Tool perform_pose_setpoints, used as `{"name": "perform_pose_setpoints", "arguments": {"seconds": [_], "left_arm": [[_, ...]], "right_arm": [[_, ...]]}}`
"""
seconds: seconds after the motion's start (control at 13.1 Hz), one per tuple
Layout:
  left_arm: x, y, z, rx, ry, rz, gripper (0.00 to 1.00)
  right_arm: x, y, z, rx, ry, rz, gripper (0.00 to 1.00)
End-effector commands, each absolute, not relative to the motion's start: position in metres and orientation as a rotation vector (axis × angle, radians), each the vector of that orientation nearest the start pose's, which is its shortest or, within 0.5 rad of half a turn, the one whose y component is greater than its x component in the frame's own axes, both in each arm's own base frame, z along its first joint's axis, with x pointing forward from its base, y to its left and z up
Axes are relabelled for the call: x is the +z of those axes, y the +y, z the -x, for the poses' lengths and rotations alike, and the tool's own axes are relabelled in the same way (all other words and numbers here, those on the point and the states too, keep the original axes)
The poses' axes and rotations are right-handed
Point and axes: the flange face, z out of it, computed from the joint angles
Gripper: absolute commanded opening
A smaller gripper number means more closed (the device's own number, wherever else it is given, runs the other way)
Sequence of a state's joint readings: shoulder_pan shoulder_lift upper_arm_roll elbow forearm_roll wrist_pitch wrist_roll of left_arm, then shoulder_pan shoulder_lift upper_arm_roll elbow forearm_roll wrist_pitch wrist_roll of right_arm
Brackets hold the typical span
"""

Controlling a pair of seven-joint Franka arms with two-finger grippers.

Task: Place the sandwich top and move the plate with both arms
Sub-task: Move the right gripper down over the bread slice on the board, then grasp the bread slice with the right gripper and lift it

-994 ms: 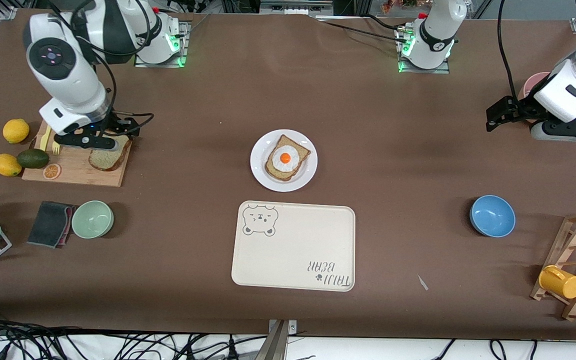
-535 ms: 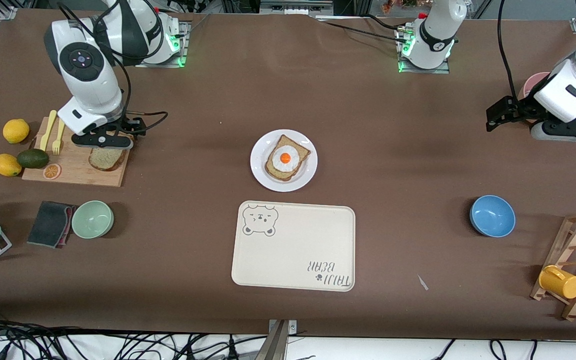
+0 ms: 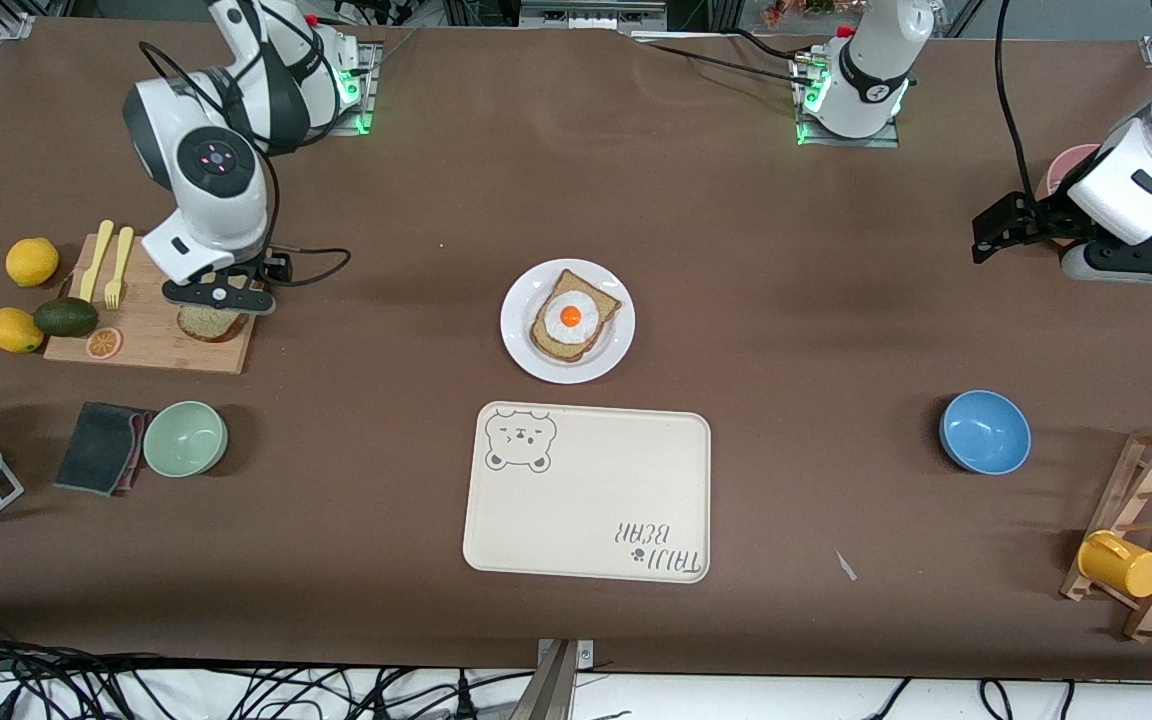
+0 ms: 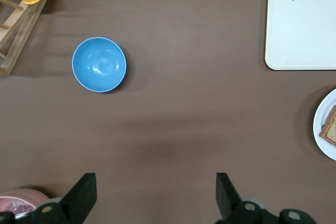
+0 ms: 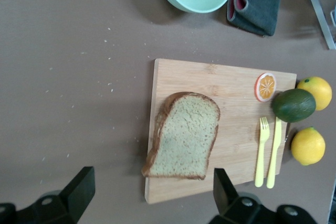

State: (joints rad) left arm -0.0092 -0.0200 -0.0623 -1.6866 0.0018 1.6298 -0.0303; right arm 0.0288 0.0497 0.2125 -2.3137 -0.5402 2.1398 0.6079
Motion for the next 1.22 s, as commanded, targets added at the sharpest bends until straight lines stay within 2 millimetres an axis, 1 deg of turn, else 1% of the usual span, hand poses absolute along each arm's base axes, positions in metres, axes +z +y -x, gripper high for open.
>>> {"name": "perform_pose_setpoints", "arguments": {"seconds": [0.0,0.08,0.15,0.38,0.61,0.76,0.92,1.15], "left_arm": [[0.589,-0.038,-0.548,0.066,0.054,3.148,1.00],[0.589,-0.038,-0.548,0.066,0.054,3.148,1.00],[0.589,-0.038,-0.548,0.066,0.055,3.146,1.00],[0.589,-0.038,-0.548,0.066,0.054,3.148,1.00],[0.589,-0.038,-0.548,0.066,0.054,3.148,1.00],[0.589,-0.038,-0.548,0.068,0.055,3.146,1.00],[0.590,-0.038,-0.547,0.066,0.054,3.148,1.00],[0.589,-0.038,-0.547,0.080,0.054,3.147,1.00]], "right_arm": [[0.273,0.097,-0.490,0.056,0.233,3.597,0.99],[0.262,0.097,-0.491,0.076,0.295,3.594,0.99],[0.250,0.096,-0.491,0.111,0.291,3.601,0.99],[0.235,0.091,-0.485,0.193,0.262,3.641,0.95],[0.217,0.084,-0.482,0.277,0.273,3.649,0.96],[0.216,0.080,-0.483,0.267,0.258,3.661,0.95],[0.215,0.080,-0.483,0.268,0.261,3.663,0.89],[0.212,0.077,-0.482,0.290,0.266,3.664,0.88]]}}
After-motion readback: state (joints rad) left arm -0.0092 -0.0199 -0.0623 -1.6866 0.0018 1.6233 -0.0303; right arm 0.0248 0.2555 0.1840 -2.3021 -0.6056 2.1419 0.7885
